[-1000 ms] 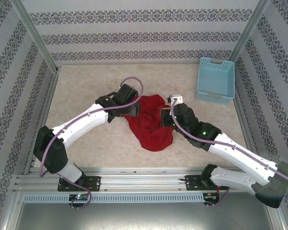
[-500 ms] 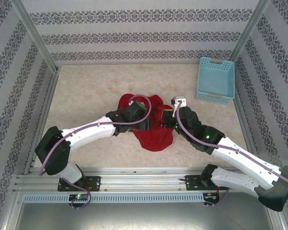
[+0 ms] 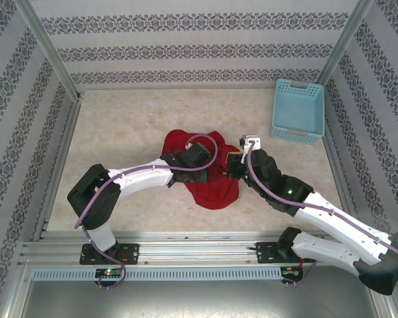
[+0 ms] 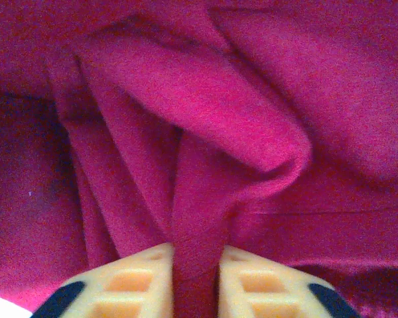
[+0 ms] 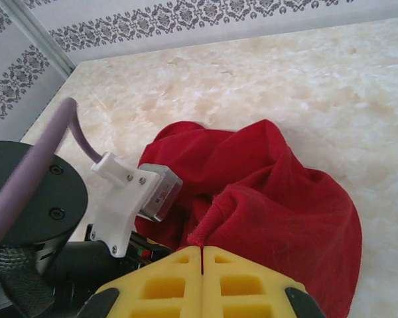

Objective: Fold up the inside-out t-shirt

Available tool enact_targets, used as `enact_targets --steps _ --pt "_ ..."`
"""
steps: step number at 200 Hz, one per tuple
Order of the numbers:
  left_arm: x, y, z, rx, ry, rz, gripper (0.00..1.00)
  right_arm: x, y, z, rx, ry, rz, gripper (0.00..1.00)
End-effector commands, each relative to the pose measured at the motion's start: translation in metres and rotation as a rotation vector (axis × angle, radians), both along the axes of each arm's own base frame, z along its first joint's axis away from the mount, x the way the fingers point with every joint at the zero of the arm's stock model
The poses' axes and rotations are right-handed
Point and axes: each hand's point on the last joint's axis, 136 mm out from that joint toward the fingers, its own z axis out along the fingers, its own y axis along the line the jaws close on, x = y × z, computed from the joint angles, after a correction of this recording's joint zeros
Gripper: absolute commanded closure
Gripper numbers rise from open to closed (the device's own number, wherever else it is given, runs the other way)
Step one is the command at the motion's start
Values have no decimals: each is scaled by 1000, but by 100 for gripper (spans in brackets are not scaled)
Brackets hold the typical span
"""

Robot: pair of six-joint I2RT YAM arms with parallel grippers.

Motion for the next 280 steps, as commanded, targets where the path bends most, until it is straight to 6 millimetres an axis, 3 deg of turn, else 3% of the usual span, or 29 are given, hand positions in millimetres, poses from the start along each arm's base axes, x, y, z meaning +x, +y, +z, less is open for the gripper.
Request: enact_targets --steps 1,14,26,39,52,72,81,91,102,117,128,156,171,182,190,204,222,234,243,255,280 --pt "17 2 39 -2 -92 7 88 2 -15 6 -42 -26 -59 100" --pt "28 14 69 46 -157 9 97 6 -23 15 -74 -40 -86 100" --pt "42 30 108 99 -232 24 100 12 -32 30 -99 -58 -111 100" --pt "59 49 166 140 -338 44 100 19 -43 57 -126 -97 -135 100" --pt "70 65 241 160 -471 77 100 24 -57 95 -163 -167 -179 100" --pt "60 70 347 62 -651 61 100 22 -71 160 -186 -291 -211 100" --pt "50 72 376 9 -699 44 100 15 -72 190 -156 -347 -198 100" --pt "39 73 392 -31 -726 26 100 7 -71 213 -127 -400 -173 100" --pt "31 76 388 -48 -720 14 100 1 -70 222 -108 -426 -160 100" --pt "26 84 354 -6 -680 22 100 2 -66 210 -107 -403 -152 100" --pt "27 95 315 58 -627 49 100 9 -58 184 -130 -353 -143 100" --pt "34 118 207 99 -386 97 100 28 -28 96 -162 -165 -91 100" --pt "38 119 171 92 -266 93 100 38 -14 67 -132 -63 -49 100" --pt "44 118 169 120 -237 79 100 45 -10 74 -118 -50 -38 100" --pt "48 115 183 126 -251 70 100 48 -11 91 -127 -76 -44 100" --pt "52 113 232 69 -354 72 100 45 -14 136 -108 -173 -42 100" --pt "38 116 304 -92 -570 86 100 26 -21 193 -47 -318 -35 100" --pt "29 124 322 -146 -650 101 100 15 -25 210 -3 -359 -25 100" --pt "26 128 315 -132 -647 109 100 11 -23 211 20 -359 -5 100" --pt "28 132 288 -77 -587 122 100 12 -13 198 24 -327 26 100" --pt "27 142 215 -10 -444 164 100 29 18 145 -15 -207 70 100"
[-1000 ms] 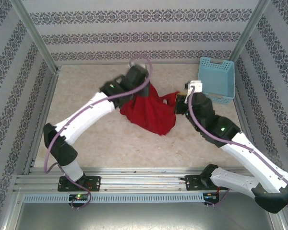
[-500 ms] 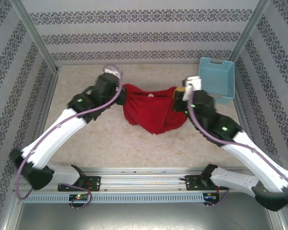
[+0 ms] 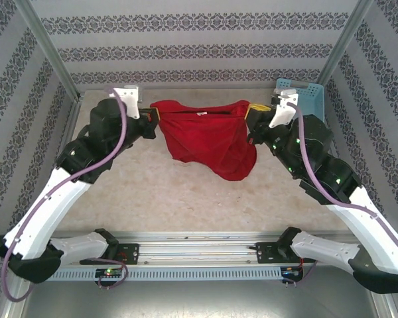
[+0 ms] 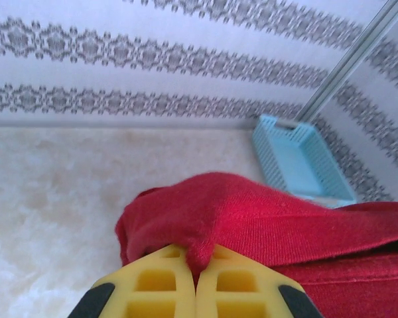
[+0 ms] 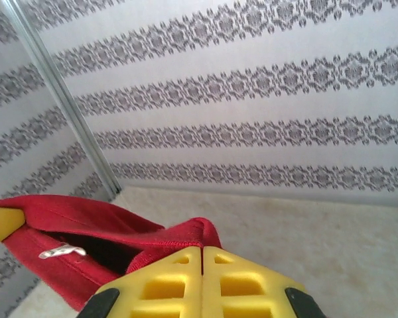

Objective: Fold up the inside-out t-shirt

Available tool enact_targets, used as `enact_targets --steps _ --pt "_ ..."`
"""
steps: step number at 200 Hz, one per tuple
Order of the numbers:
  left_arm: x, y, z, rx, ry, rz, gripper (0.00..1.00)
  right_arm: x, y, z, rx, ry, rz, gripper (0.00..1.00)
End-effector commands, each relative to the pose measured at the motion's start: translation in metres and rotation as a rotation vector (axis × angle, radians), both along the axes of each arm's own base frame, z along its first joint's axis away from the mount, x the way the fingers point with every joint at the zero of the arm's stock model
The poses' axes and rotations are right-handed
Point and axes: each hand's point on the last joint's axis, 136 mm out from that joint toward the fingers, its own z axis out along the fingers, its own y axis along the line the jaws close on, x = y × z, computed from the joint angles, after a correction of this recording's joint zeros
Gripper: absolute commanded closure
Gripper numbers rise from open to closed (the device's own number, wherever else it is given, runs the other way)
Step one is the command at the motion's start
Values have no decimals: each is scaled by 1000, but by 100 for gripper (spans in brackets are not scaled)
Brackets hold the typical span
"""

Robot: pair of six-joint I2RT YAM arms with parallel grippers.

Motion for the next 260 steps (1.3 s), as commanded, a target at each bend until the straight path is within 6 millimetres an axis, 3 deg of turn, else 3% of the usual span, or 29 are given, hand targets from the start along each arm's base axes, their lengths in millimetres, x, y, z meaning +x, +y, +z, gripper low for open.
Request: enact_targets --steps 1,36,53,65,84,105,143,150,164,184,203,224,243,260 --pt "18 4 -111 113 241 72 100 24 42 -72 -92 160 55 100" --pt "12 48 -200 131 463 207 97 52 81 -141 -156 320 87 100" --pt "4 59 -221 178 537 224 82 58 105 -154 -165 373 152 100" --pt "-2 54 -220 162 536 182 69 59 123 -157 -149 393 207 100" --pt "-13 40 -198 67 434 100 51 59 147 -157 -122 411 275 100" --pt "-27 30 -179 -12 350 23 45 61 164 -164 -106 436 312 100" --pt "-39 2 -178 -68 306 -124 39 63 188 -187 -119 521 366 100" --pt "-40 -5 -179 -91 302 -156 38 62 189 -188 -123 533 369 91" --pt "-39 -16 -179 -136 289 -190 35 61 182 -187 -131 540 356 64" --pt "-32 -25 -184 -161 302 -205 32 59 160 -182 -130 532 315 48" --pt "-23 -32 -196 -146 338 -200 29 60 127 -195 -142 539 229 42" --pt "-12 -32 -216 -107 405 -147 25 61 95 -232 -163 600 154 42" --pt "-4 -27 -242 -59 494 -76 21 56 86 -270 -213 636 145 38" --pt "-1 -26 -264 -43 563 -36 20 51 90 -298 -268 651 173 35"
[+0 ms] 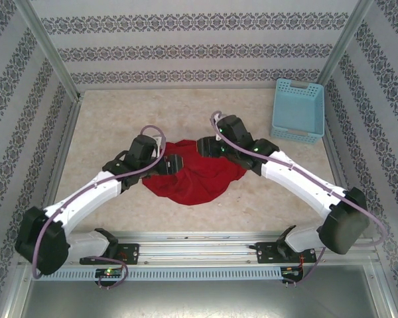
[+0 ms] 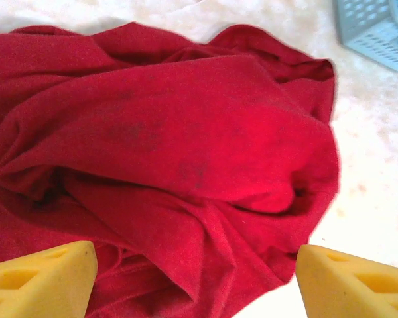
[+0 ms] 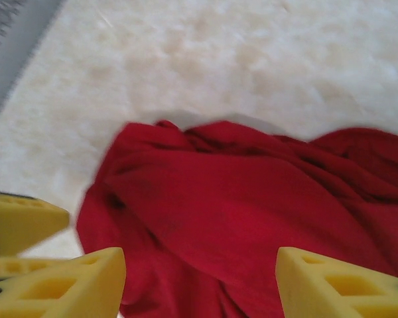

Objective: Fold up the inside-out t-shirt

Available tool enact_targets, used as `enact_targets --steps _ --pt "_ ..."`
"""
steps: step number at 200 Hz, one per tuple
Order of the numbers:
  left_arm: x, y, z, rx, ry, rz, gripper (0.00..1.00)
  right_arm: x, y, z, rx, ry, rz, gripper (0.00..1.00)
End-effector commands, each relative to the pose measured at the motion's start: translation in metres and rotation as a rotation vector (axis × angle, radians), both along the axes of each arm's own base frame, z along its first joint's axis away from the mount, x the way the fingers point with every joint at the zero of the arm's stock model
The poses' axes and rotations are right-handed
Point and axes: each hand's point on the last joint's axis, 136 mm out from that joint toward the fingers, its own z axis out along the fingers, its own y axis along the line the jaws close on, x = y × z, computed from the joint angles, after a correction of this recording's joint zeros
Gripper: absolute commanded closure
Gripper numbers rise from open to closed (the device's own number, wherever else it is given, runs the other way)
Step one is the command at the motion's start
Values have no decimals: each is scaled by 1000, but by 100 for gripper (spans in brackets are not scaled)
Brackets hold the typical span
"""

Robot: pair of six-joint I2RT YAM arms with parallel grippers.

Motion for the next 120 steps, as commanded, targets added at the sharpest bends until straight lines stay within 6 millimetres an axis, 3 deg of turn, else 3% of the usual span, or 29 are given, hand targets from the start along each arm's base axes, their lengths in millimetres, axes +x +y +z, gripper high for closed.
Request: enact_targets --steps 1,39,67,99,120 --pt "9 1 -12 23 52 68 20 -6 2 -45 -78 33 36 35" --pt "16 -7 -46 18 132 92 20 -14 23 -87 -203 9 140 25" --pt "20 -10 -66 36 166 92 33 5 22 -114 -316 7 96 27" --pt "18 -11 -72 37 174 76 57 26 20 -124 -381 -10 51 44" --pt "11 -5 -73 63 173 73 73 39 9 -116 -372 -17 -4 74"
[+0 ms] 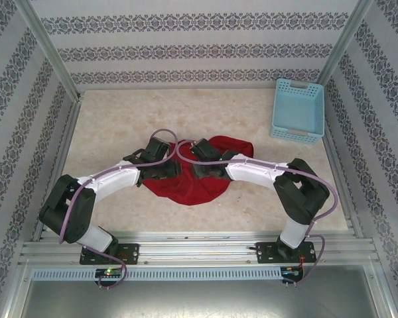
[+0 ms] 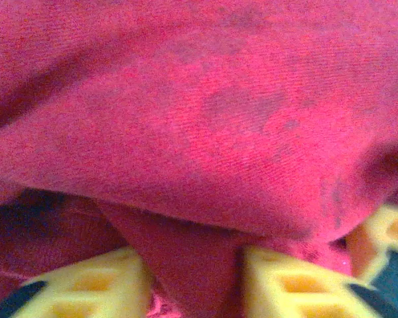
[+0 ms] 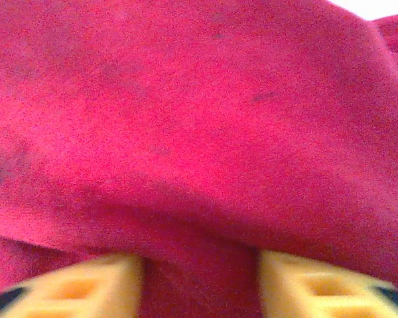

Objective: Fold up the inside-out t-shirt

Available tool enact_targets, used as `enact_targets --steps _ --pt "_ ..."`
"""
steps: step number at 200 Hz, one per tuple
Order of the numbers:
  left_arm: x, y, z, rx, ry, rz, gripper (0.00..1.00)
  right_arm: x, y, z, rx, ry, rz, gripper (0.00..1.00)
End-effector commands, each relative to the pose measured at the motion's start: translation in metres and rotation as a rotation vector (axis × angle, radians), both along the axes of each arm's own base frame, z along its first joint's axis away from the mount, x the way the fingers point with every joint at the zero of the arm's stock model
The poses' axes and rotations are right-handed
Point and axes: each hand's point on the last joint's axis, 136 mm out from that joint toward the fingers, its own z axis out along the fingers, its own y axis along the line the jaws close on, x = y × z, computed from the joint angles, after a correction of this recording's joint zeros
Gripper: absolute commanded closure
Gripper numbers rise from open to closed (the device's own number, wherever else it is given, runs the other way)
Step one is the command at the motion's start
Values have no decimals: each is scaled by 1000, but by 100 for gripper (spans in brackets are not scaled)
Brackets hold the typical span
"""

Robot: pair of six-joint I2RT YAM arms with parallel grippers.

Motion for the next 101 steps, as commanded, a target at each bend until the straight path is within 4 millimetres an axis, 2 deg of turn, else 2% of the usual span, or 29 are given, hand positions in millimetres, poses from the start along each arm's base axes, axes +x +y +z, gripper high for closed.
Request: enact_targets --steps 1,10,19,45,78,101 --pt "-1 -1 8 -1 -45 -17 73 30 -8 28 14 -96 -75 74" --pt "-6 2 8 9 -45 -21 80 34 -12 36 40 -103 -89 89" --pt "-10 6 8 23 -48 -29 86 36 -16 44 68 -101 -102 100" --pt "-24 23 13 82 -58 -33 98 29 -23 70 171 -81 -86 100" --pt "-40 50 33 155 -125 -6 100 -2 -24 106 283 -38 -6 100" --pt "-51 61 54 134 -204 9 100 -30 -23 120 357 2 43 100"
